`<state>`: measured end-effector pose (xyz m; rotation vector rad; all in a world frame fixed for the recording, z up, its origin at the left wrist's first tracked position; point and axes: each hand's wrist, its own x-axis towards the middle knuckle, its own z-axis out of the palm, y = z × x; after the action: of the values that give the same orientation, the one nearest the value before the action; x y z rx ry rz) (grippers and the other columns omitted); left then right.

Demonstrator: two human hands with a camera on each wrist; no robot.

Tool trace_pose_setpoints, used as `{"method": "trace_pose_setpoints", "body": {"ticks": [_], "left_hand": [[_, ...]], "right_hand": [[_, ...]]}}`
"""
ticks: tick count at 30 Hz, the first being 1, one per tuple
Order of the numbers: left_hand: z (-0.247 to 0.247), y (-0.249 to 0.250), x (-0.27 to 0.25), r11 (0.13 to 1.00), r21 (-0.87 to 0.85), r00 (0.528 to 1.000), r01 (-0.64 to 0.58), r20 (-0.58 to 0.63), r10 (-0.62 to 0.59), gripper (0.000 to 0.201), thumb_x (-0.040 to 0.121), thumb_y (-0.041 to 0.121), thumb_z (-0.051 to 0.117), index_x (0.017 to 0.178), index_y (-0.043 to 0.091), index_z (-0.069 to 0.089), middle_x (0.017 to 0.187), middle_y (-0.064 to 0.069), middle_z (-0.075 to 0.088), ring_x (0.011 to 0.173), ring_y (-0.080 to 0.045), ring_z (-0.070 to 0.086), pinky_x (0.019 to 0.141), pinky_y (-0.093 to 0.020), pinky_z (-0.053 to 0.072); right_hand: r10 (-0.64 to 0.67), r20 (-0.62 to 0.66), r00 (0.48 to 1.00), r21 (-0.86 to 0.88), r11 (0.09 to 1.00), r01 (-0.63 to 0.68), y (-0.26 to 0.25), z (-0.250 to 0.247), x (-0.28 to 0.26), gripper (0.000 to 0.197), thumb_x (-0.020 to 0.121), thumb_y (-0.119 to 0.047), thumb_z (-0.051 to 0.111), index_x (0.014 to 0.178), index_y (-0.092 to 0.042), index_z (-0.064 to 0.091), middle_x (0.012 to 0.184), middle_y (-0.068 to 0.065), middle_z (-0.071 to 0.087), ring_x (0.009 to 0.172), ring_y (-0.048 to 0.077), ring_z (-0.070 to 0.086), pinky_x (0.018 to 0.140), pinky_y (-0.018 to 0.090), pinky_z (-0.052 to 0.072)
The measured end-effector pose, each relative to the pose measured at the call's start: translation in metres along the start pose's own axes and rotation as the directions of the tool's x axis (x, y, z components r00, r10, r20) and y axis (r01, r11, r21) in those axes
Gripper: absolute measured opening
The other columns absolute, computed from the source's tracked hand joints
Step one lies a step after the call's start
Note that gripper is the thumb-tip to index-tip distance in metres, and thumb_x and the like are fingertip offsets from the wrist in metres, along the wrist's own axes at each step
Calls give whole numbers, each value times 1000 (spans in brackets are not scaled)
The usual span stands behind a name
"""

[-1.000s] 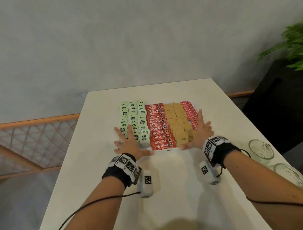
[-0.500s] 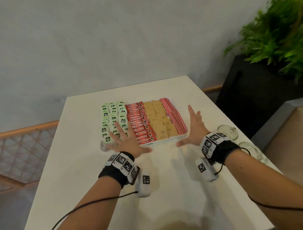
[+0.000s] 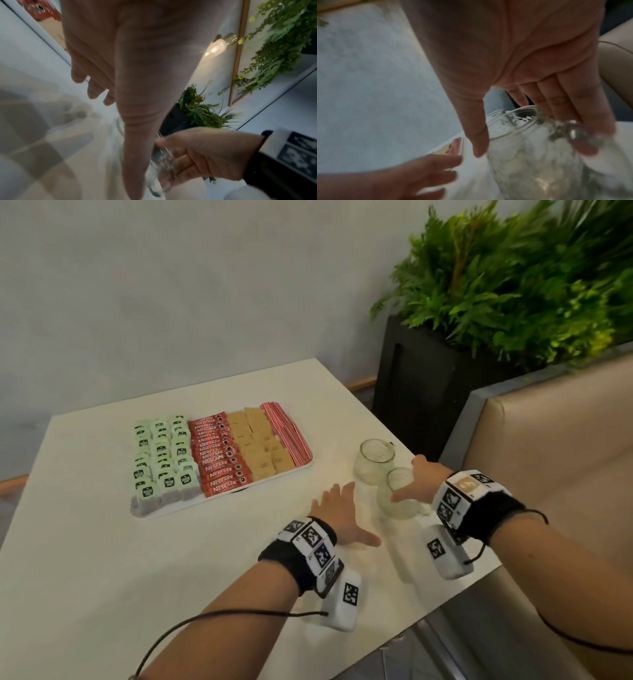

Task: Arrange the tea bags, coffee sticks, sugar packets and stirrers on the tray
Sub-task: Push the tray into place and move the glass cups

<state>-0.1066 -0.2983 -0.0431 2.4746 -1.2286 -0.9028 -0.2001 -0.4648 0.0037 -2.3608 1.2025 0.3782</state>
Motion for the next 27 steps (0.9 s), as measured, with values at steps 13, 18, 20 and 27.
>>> {"method": "trace_pose_setpoints", "body": {"ticks": [13,18,20,27], "left_hand": [[11,-5,20,930,-358,965,-83,-261,-14,88,67,48,83,137,33,32,130,1,56,114,-22,57,95,-40,47],[-15,-42,16,923,-368,917,-111,-396,-47,81,72,44,83,135,29,35,130,3,53,115,-18,55,88,-31,41],[-34,-63,13,923,-364,883,-124,-464,-64,80,72,43,84,134,28,36,129,9,54,116,-16,56,91,-33,45],[-104,-126,16,913,-392,794,-118,-589,-150,81,67,48,84,131,32,38,122,6,57,106,-14,58,89,-34,50]], "right_hand": [[-245,-152,958,121,957,264,-23,0,25,89,83,-34,73,152,-15,20,155,10,28,139,25,34,109,33,31],[-211,-74,975,13,977,212,-43,7,54,90,89,-33,67,154,-11,8,160,10,16,143,27,28,114,39,30],[-203,-84,976,10,979,205,-54,8,64,91,89,-34,66,154,-10,7,159,11,17,142,29,29,113,42,31],[-233,-117,965,34,970,239,-121,2,116,89,88,-32,68,153,-10,11,157,11,20,140,29,31,111,40,31]]}}
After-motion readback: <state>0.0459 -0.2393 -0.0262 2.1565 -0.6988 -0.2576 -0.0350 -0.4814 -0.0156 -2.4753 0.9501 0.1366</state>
